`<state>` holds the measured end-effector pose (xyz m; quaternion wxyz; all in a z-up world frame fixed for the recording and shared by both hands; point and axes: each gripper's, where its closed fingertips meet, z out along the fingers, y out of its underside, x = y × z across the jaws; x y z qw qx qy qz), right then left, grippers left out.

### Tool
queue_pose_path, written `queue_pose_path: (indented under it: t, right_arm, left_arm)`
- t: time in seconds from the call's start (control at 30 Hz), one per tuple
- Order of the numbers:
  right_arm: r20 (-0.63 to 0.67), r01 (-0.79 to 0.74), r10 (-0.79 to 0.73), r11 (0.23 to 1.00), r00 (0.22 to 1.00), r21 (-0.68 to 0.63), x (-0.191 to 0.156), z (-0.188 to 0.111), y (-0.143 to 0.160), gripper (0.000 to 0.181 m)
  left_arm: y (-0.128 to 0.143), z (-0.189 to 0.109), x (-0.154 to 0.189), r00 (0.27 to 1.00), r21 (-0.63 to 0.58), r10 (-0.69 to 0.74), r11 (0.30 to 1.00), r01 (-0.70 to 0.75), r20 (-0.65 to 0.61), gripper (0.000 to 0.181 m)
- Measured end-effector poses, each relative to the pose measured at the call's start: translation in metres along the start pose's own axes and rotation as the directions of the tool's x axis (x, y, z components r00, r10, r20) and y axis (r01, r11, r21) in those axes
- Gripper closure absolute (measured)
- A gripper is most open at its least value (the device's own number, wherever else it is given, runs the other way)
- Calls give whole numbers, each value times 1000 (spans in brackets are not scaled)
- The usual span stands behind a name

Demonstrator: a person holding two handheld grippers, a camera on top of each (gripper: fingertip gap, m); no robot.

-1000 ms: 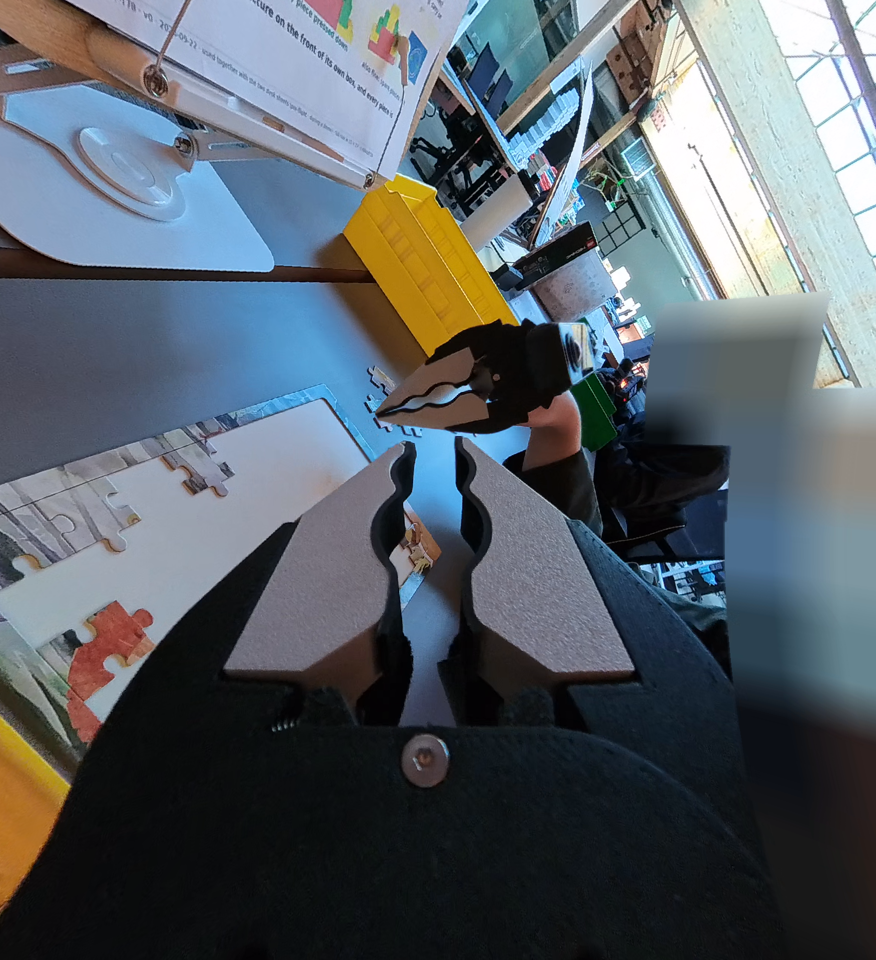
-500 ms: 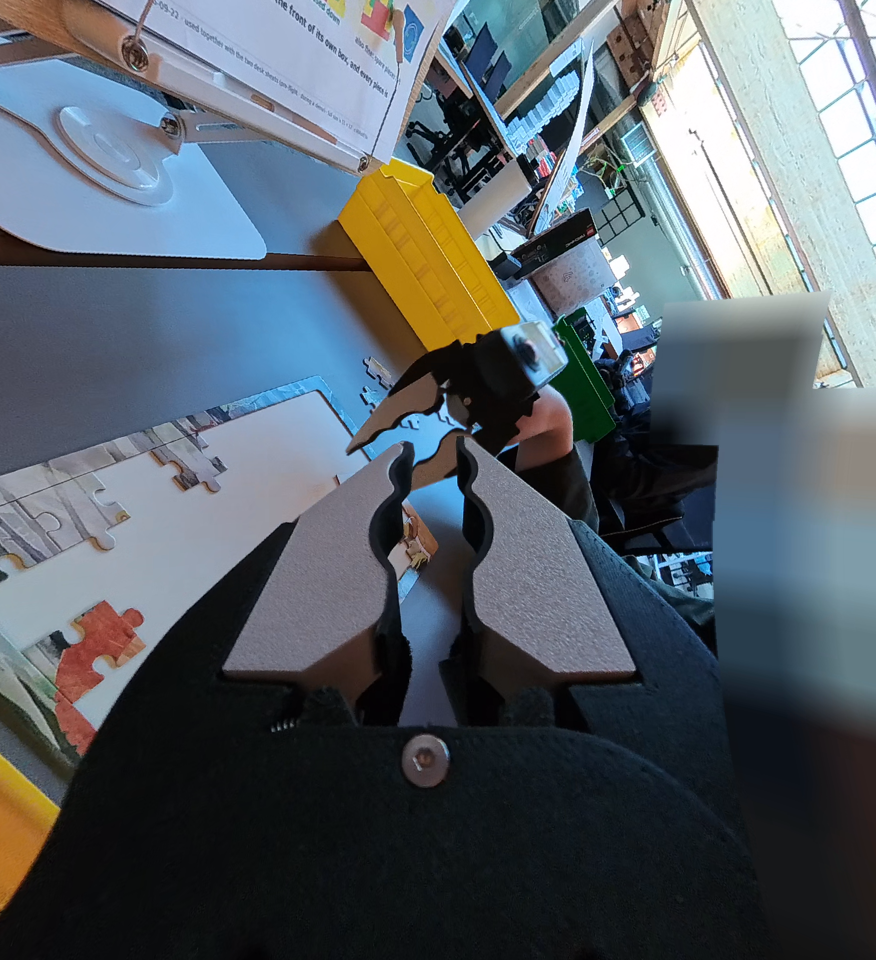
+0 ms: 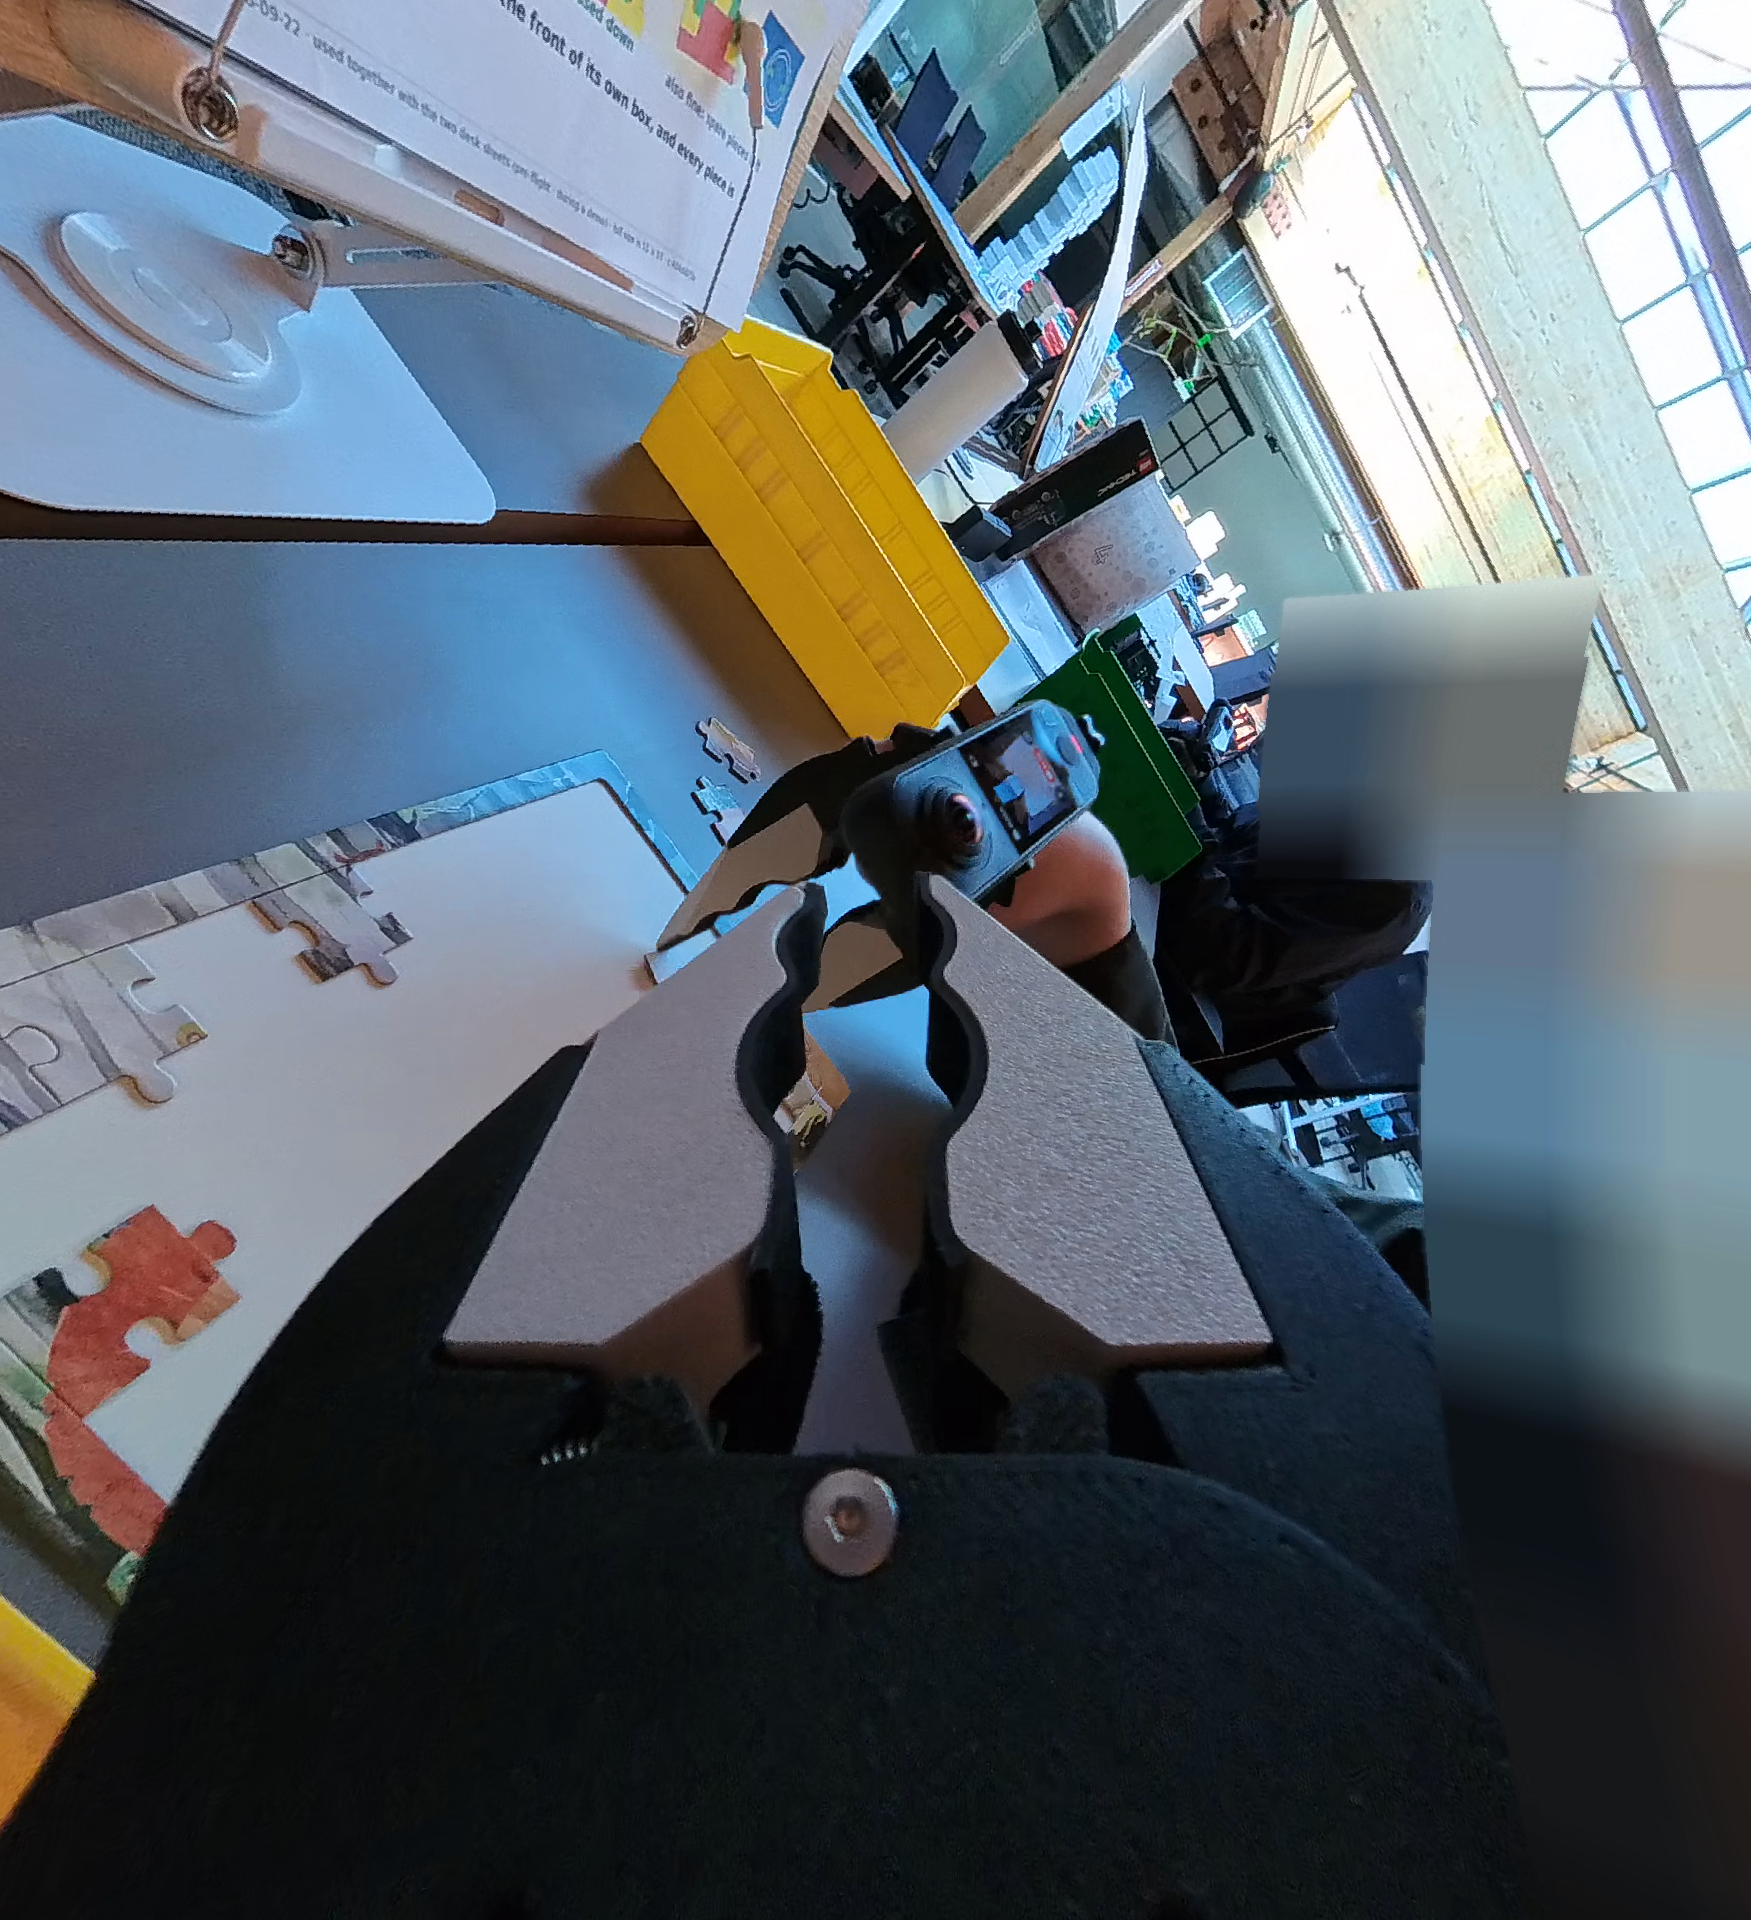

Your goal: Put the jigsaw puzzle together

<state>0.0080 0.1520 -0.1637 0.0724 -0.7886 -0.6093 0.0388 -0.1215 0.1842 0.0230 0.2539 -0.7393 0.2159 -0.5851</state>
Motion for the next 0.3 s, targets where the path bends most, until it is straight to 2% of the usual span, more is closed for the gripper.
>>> queue_pose_path:
  t: [0.07, 0.17, 0.23, 0.3]
  right_arm:
    - [-12, -2, 3, 996, 1000, 92, 2, -13, -9, 145]
    - [-156, 13, 33, 959, 987, 284, 19, -57, -31, 145]
    - [-283, 114, 27, 875, 959, 470, 18, -102, -61, 146]
    - [-415, 268, 23, 730, 910, 629, 2, -152, -89, 146]
  left_arm:
    - [-1, 0, 2, 1000, 5, -4, 1000, 4, -18, 165]
    - [-5, 0, 8, 997, 27, -3, 1000, 5, -80, 161]
    - [-9, 1, 26, 974, 54, -15, 998, 28, -225, 155]
    - [-9, 4, 44, 938, 55, -34, 997, 57, -345, 145]
